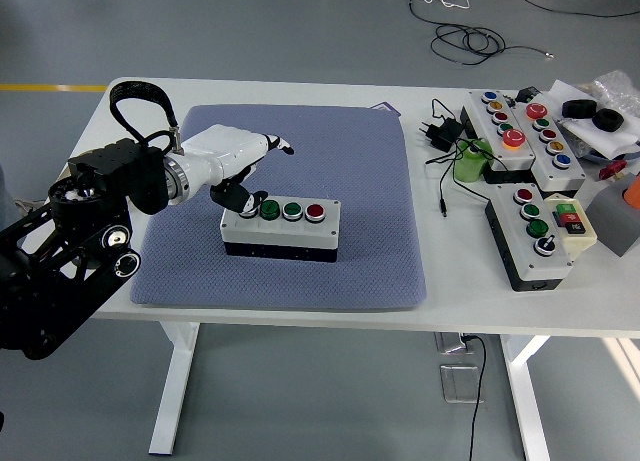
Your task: Pick up the button,place it on the desk,press the button,press the button
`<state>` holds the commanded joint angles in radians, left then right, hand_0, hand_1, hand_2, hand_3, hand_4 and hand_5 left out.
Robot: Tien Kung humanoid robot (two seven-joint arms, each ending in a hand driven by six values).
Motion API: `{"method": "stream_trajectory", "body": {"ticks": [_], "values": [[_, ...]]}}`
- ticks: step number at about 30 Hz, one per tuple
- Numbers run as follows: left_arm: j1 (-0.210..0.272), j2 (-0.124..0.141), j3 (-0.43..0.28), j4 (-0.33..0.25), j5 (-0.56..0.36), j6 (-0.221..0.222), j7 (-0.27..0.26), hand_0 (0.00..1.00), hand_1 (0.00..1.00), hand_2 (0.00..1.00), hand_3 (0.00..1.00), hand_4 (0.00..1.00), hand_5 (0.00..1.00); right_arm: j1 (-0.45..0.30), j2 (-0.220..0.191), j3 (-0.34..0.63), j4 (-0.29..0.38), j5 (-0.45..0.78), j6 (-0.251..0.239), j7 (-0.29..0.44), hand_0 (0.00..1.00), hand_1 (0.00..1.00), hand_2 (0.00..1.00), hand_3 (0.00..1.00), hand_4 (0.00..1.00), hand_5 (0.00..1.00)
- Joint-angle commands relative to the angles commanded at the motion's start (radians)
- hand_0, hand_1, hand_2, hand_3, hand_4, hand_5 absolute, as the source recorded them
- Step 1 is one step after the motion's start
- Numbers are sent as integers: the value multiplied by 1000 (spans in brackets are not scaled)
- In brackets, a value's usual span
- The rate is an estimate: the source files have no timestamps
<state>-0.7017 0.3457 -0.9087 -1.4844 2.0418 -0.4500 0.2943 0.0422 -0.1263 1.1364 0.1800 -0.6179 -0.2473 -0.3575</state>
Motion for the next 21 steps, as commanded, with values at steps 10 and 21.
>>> {"method": "stream_trajectory", "body": {"ticks": [10, 21], "values": [[3, 10, 36, -5, -23, -46, 34, 35, 2, 30, 839, 573, 32, 0, 1, 4, 0, -3, 1, -1, 654, 511, 552, 606, 306, 408], [9, -7, 66, -2, -28, -39, 32, 38, 2, 35, 841, 572, 40, -1, 1, 2, 0, 3, 0, -1, 654, 511, 553, 606, 305, 409]]}}
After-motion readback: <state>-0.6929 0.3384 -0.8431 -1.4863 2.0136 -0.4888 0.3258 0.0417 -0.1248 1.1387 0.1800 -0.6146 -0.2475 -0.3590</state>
